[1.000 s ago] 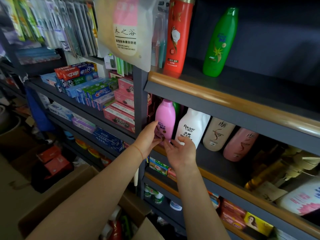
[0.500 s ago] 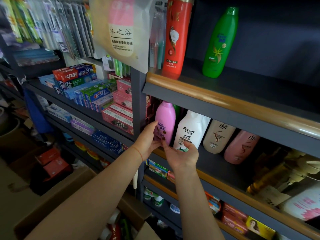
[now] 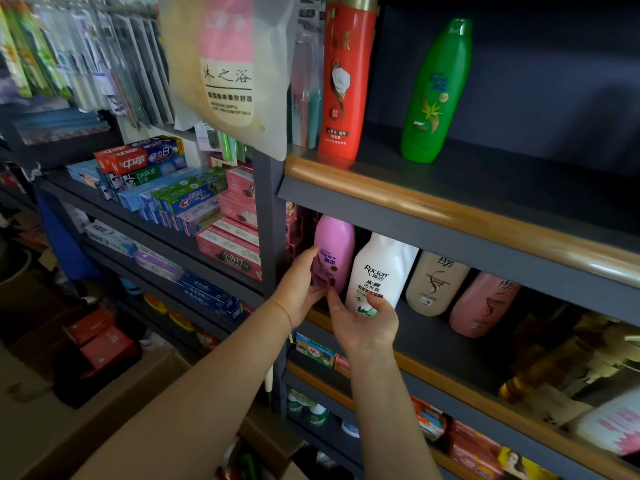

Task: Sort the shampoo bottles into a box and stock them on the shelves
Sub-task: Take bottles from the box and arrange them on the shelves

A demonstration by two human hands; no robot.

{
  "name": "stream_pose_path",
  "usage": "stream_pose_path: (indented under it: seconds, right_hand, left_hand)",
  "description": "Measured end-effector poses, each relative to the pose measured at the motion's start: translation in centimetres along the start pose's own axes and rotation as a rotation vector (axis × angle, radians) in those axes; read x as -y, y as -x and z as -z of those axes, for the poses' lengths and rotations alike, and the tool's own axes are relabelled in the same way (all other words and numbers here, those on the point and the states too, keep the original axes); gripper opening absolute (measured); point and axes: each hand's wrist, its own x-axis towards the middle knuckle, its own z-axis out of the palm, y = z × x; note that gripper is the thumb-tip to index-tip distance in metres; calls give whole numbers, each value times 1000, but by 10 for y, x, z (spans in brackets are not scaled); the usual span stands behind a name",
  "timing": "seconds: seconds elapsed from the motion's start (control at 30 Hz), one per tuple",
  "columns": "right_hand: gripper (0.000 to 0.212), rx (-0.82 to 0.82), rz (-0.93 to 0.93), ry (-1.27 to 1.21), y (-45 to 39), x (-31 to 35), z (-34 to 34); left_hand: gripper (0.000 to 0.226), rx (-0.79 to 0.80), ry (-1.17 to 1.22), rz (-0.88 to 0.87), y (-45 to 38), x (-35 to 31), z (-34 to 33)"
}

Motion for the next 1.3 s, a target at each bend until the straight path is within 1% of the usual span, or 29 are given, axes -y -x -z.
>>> stream_pose_path:
  seconds: [0.1,0.2,0.23,0.3,0.33,0.37,0.43,0.5,0.57,0.63,0.73,0.77,0.83,0.87,0.93,0.97,1.0,1.03,1.1,1.13,1.2,1.3]
  right_hand:
    - [43,22,-8,40,4,0,4]
    - [48,15,-50,160,9,0,10]
    - [48,3,-62,218,11,0,11]
    - [38,-14,-58,325,17,-6,14]
    - [32,-21,-52,384,19,-10,17]
    - [27,-26,-60,452,19,-15,21]
    - [22,-38,-106,589,17,-32,32]
    - [23,-61,-173,675,11,-56,52]
    - [24,-90,-252,792,0,-86,82]
    - [23,-155,-354,980,-13,-121,125]
    - [22,-283,-551,1304,-31,-169,207]
    - [22,-326,-622,1383,-35,-182,236]
    - [22,-384,-745,1506,-36,-203,288]
    - [21,-401,-789,1562,-36,-211,311]
    - [23,-445,-822,1648,-38,-223,350]
    - [24,-478,-821,1678,-40,-228,367]
    - [25,-504,-811,1708,-42,-232,380]
    - [25,-515,-801,1750,-45,-236,391]
    - [22,-517,-787,1851,-52,-241,409]
    - [19,-517,-777,1896,-56,-243,416]
    - [12,-521,-761,1940,-65,-247,429]
    - [13,-517,-742,2039,-82,-255,447]
  left_hand:
    - [27,11,-30,-16,0,-1,-3]
    - [27,4,-73,-54,0,1,-2]
    - [27,24,-125,-84,3,2,0]
    - [24,24,-246,-148,14,7,10]
    - [21,-15,-291,-186,23,10,19]
    - [20,-70,-283,-224,37,14,32]
    - [21,-212,-211,-283,64,23,68]
    - [25,-357,-233,-290,85,38,119]
    - [27,-515,-299,-241,97,62,181]
    - [23,-635,-462,-132,107,93,249]
    - [15,-708,-861,69,136,146,346]
    - [16,-746,-1014,96,148,162,371]
    - [23,-860,-1249,120,170,190,409]
    - [34,-923,-1283,156,178,199,423]
    - [69,-999,-1218,244,188,215,444]
    - [83,-1003,-1116,264,189,223,453]
    - [93,-1002,-984,245,188,228,459]
    - [97,-996,-820,211,186,231,464]
    - [94,-988,-478,131,179,232,460]
    - [88,-994,-391,101,173,230,455]
    - [78,-1036,-366,68,163,230,449]
    - [71,-1106,-448,88,157,244,456]
